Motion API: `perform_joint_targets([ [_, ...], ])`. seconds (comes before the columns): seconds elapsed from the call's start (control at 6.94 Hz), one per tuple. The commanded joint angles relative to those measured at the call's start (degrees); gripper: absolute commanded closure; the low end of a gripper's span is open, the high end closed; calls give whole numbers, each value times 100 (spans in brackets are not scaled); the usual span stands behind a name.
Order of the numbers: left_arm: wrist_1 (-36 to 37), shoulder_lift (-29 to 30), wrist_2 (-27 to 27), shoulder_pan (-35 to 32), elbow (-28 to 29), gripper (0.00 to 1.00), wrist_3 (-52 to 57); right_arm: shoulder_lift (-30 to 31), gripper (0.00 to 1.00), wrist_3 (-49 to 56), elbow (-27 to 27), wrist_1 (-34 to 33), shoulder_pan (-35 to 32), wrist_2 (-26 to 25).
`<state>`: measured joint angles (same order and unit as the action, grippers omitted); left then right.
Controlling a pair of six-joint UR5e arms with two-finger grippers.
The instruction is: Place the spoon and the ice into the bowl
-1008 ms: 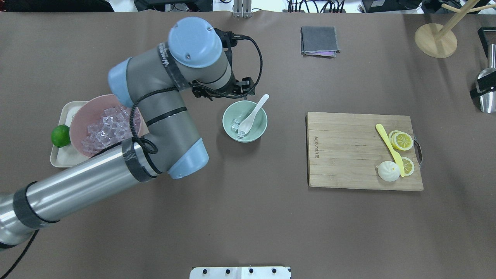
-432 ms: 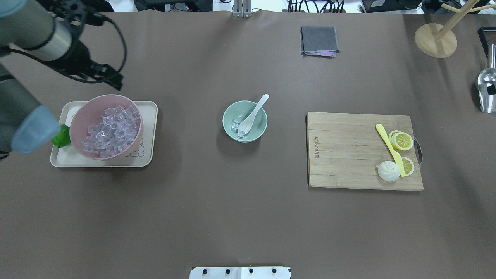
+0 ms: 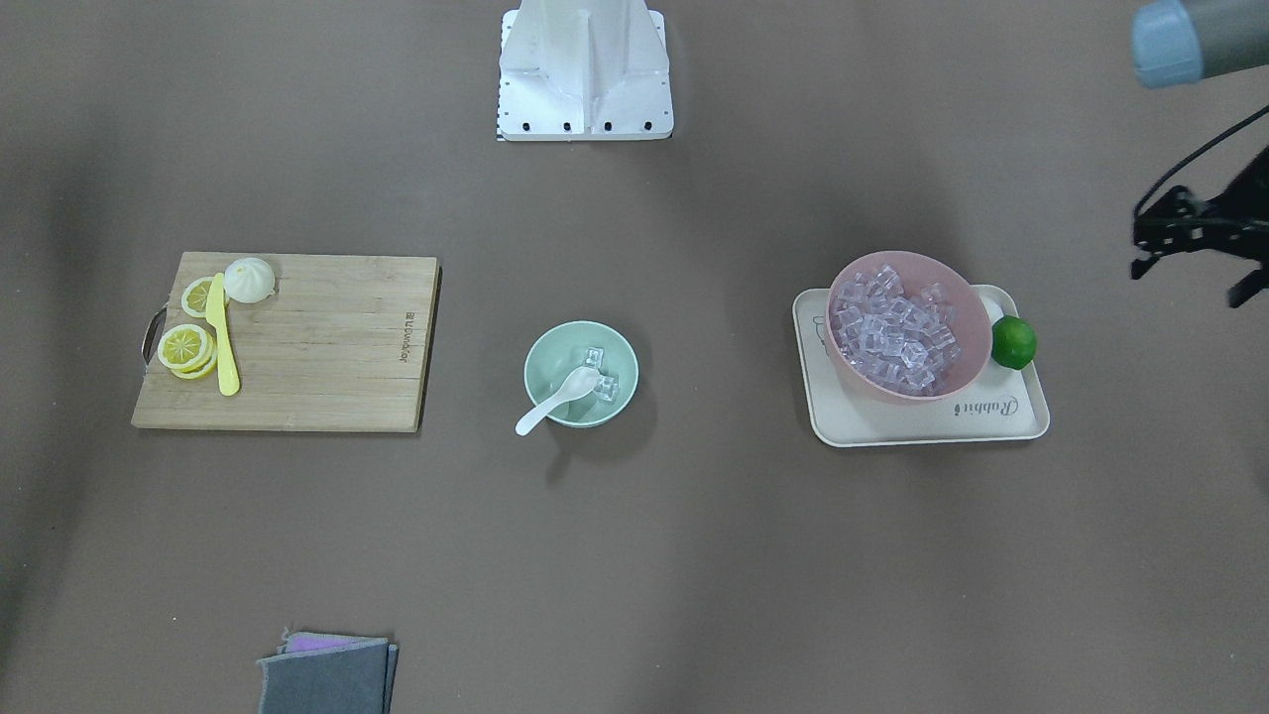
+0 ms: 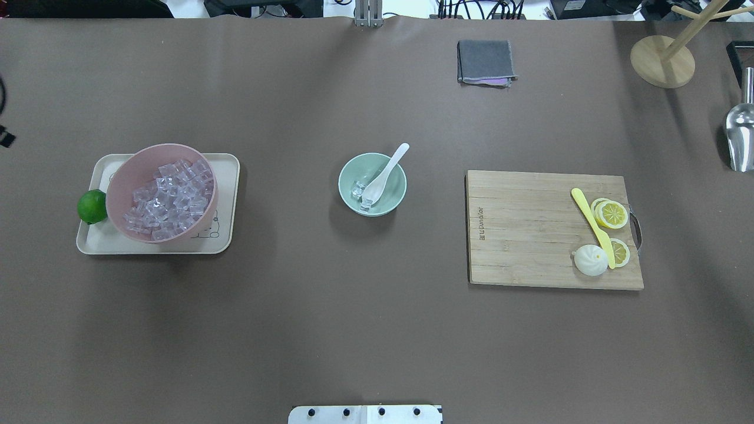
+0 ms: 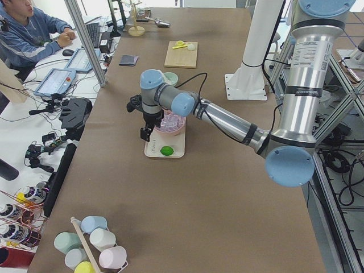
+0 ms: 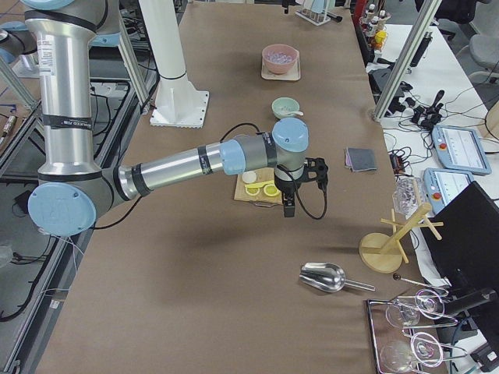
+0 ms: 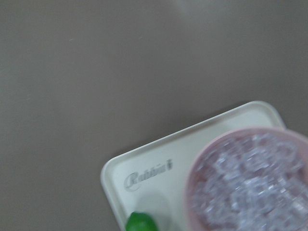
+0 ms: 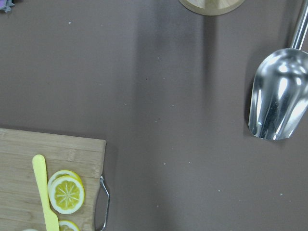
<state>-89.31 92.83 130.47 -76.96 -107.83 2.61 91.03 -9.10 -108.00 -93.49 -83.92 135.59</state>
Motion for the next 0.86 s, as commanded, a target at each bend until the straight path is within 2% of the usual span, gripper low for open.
perform_joint_targets([
  [0.0, -25, -729, 208, -1133, 611, 2, 1746, 221, 0, 529, 7, -11, -307, 3],
  [0.14, -33, -748, 199, -1407, 997, 2, 2004, 362, 0, 836, 16, 15, -422, 3],
  [0.58, -42, -793, 207, -1655, 1334, 2, 1936, 460, 0, 1165, 42, 41, -555, 3],
  [0.72, -34, -784, 242, -1769, 1283, 2, 1797, 451, 0, 1173, 86, 50, -555, -6],
])
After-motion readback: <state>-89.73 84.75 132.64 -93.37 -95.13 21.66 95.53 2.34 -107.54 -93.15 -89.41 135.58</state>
